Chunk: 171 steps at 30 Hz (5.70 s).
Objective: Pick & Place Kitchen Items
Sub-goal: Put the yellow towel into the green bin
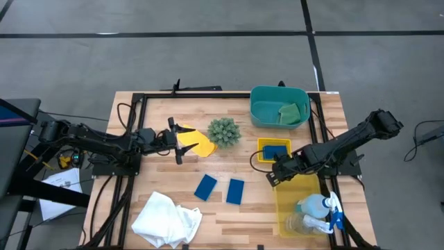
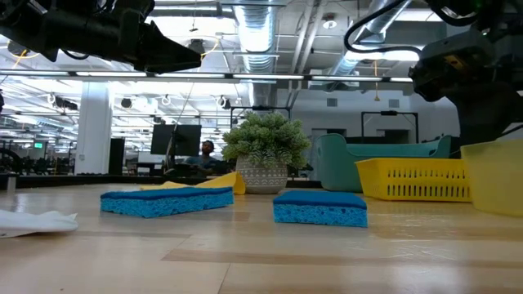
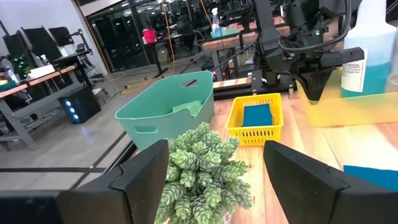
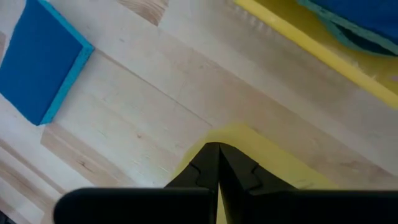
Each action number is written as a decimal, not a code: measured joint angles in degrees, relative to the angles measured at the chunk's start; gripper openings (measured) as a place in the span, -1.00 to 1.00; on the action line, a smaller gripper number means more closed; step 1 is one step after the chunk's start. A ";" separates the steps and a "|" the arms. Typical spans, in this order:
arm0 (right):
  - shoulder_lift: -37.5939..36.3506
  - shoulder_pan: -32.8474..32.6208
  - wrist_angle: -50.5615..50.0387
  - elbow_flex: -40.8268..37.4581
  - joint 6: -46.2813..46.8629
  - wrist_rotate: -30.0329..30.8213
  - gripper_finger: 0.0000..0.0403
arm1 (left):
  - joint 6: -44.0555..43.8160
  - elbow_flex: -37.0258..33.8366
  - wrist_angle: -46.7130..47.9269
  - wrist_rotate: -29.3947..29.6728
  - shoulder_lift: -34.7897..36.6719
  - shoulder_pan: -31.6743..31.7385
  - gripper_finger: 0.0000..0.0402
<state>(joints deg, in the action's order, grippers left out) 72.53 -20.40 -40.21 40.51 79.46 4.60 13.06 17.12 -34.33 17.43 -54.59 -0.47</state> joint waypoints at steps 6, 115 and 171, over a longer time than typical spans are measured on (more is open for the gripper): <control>0.00 0.79 -0.11 0.00 -0.88 -0.09 -1.00 | -0.02 0.00 0.02 0.00 0.00 -0.02 0.29; -59.13 13.66 52.76 -40.09 -74.77 1.60 -1.00 | 2.57 0.00 -7.18 -0.19 -10.05 1.68 0.29; -72.43 12.11 39.23 -39.23 -71.45 -0.40 -1.00 | -17.09 11.65 30.36 -11.33 -36.13 12.68 -0.08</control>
<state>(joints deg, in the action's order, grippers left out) 0.10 -8.29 -0.97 1.28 8.01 4.20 -4.03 28.77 -3.97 6.10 -90.72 12.21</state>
